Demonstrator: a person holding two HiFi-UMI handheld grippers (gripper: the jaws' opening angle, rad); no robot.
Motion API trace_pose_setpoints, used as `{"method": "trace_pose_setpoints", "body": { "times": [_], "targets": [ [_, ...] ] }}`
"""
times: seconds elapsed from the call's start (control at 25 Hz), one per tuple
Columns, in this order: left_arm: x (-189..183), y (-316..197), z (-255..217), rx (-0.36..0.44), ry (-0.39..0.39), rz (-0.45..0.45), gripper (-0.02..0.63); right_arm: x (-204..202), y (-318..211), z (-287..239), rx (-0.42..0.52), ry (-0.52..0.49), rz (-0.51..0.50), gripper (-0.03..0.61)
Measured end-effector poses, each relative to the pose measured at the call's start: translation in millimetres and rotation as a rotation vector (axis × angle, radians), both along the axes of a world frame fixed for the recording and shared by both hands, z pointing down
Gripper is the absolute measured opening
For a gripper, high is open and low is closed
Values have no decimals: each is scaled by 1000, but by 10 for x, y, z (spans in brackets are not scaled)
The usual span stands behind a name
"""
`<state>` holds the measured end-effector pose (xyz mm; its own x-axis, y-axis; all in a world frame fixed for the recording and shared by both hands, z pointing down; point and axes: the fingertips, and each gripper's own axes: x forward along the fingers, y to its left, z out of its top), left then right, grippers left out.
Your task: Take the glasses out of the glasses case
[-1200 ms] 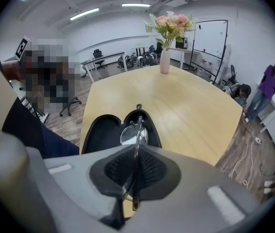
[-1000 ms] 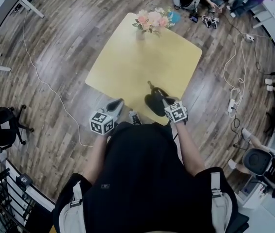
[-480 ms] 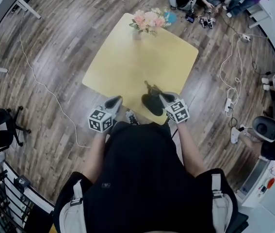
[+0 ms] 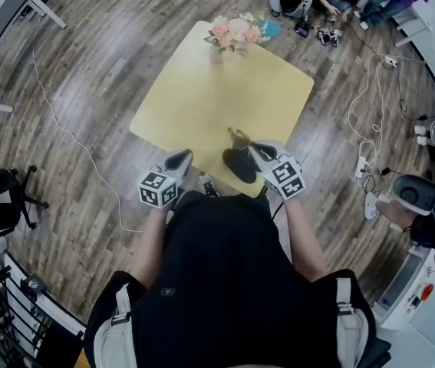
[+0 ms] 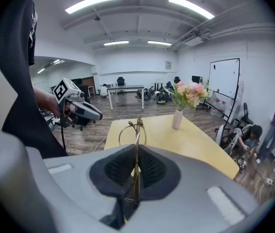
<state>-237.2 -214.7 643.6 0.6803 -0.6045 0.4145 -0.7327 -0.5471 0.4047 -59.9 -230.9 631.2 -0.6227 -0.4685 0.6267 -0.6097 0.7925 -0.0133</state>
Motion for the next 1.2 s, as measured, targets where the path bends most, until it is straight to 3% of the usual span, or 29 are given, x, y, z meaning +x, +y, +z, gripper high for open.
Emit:
{"method": "trace_pose_setpoints", "body": {
  "times": [0.4,1.2],
  "targets": [
    [56,-2,-108,25,-3,5,32,-86,35,-494,99,-116,-80,17],
    [147,56,-260,46,-5,42,32,5,246,-521,88,-157,-68,17]
  ]
}}
